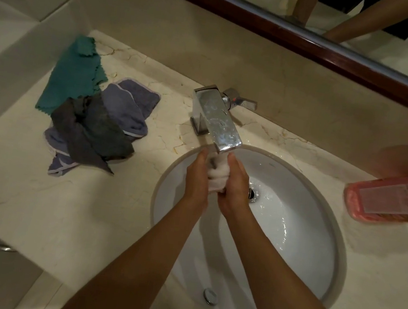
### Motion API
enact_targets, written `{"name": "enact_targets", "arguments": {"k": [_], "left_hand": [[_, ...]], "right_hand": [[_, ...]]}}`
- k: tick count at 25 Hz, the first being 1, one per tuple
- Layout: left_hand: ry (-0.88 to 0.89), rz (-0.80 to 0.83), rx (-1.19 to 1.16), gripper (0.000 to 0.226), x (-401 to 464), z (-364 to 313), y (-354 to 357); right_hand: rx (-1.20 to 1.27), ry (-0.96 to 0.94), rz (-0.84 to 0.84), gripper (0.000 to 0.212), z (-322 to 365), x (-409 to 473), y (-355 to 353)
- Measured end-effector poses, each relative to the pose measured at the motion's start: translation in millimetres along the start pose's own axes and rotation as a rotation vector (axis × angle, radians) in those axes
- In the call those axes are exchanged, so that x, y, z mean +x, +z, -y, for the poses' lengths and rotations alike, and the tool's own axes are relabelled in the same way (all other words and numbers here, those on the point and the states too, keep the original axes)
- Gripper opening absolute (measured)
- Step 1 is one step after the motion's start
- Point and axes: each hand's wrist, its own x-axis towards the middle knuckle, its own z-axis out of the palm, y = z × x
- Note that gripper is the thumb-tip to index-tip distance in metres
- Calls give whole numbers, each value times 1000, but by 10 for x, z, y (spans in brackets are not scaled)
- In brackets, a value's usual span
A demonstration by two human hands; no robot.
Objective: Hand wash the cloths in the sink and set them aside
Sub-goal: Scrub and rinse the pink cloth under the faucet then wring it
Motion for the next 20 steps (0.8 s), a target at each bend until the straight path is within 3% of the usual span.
{"name": "enact_targets", "arguments": {"k": [2, 5, 10, 14, 17, 20], "left_hand": [[22, -53, -32, 38, 5, 18, 39], [92, -171, -108, 26, 1, 123, 84], [157, -219, -126, 33, 59, 219, 79], [244, -268, -67, 35, 113, 233, 119], [294, -289, -50, 35, 164, 246, 112], [314, -299, -19, 40, 173, 279, 115]], "right_hand": [[37, -23, -4, 37, -37, -10, 17], [201, 85, 42, 49, -36, 0, 8], [123, 43, -57, 26, -87, 54, 38], [138, 25, -69, 33, -70, 92, 70], [50, -16, -79, 18, -109, 132, 41], [1, -54, -135, 19, -133, 151, 17]]}}
